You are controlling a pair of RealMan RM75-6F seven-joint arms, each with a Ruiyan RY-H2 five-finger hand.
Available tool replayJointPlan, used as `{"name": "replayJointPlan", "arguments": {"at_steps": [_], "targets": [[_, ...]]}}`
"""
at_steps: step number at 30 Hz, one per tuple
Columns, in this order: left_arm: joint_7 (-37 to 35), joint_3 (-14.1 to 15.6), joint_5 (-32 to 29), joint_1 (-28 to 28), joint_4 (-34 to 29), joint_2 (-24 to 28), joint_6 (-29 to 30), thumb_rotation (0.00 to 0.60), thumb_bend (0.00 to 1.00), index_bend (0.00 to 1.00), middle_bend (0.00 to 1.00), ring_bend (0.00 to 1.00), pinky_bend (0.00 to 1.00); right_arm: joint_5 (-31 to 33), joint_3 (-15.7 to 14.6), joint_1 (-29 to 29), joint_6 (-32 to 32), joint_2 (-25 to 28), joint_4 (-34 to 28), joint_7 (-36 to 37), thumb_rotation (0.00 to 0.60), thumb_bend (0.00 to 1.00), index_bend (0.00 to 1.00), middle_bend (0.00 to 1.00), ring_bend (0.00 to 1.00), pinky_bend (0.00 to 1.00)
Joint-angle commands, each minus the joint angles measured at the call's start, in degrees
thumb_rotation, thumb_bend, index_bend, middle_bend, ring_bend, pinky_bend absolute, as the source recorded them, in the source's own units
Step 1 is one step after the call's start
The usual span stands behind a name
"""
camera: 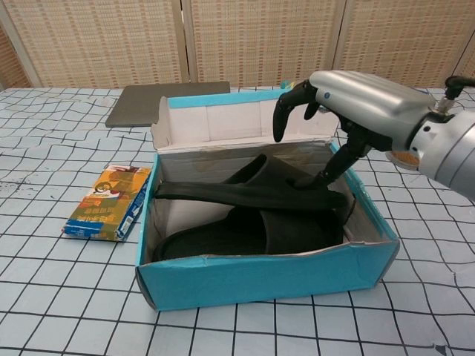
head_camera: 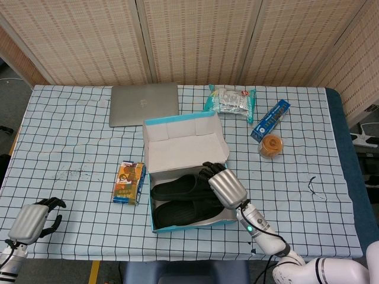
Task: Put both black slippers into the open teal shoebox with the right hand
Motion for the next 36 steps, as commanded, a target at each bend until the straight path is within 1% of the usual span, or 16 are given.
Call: {"name": "replayJointPlan", "arguments": {"at_steps": [1, 3, 5, 8, 12, 18, 28, 36], "targets": [[0.3, 0.1, 0.1, 0.0, -0.1, -0.1, -0.1, 0.6, 0.47, 0.41, 0.38, 0.42, 0.6, -1.9, 0.1, 1.5, -1.5, -2.8, 3.0, 4.6, 0.6, 0.17, 0.6, 0.51, 0.34, 0.43], [0.2, 0.1, 0.2, 0.0, -0.1, -0.1, 0.2, 0.6, 0.47, 0.41, 0.38, 0.42, 0.6, -2.4, 0.4, 2.4, -2.3, -4.4, 4.2, 5.6, 0.6, 0.24, 0.65, 0.55, 0.39, 0.48], [0.0, 0.1, 0.2, 0.1, 0.1, 0.0, 0.3, 0.6, 0.47, 0.41, 0.38, 0.42, 0.6, -3.0, 0.7, 3.4, -2.8, -6.3, 5.9, 5.5, 0.6, 0.29, 0.67, 0.57, 0.42, 0.5], [-0.7, -0.1, -0.2, 0.1, 0.0, 0.2, 0.3, 0.6, 0.47, 0.41, 0.38, 0.42, 0.6, -3.1, 1.2, 4.6, -3.5, -9.3, 8.2, 5.1, 0.6, 0.32, 0.69, 0.58, 0.43, 0.51], [-1.0, -0.1, 0.3, 0.2, -0.1, 0.4, 0.9, 0.6, 0.47, 0.41, 0.38, 0.42, 0.6, -2.6, 1.7, 5.9, -4.6, -12.8, 11.1, 4.6, 0.6, 0.33, 0.69, 0.59, 0.43, 0.51], [-1.3, -0.1, 0.5, 0.2, -0.1, 0.5, 0.9, 0.6, 0.47, 0.41, 0.38, 0.42, 0.6, -1.5, 2.2, 7.0, -5.6, -16.2, 15.4, 4.3, 0.6, 0.33, 0.7, 0.59, 0.44, 0.51], [-1.5, -0.2, 0.4, 0.3, -0.5, 0.8, 1.2, 0.6, 0.47, 0.41, 0.38, 0.42, 0.6, -0.9, 1.6, 7.2, -6.2, -18.0, 19.5, 5.0, 0.6, 0.33, 0.7, 0.59, 0.44, 0.51], [-1.3, -0.2, 0.5, 0.3, -0.7, 0.9, 1.3, 0.6, 0.47, 0.41, 0.38, 0.42, 0.6, 0.0, 0.6, 6.9, -7.5, -18.9, 23.1, 5.6, 0.6, 0.33, 0.7, 0.59, 0.44, 0.51]]}}
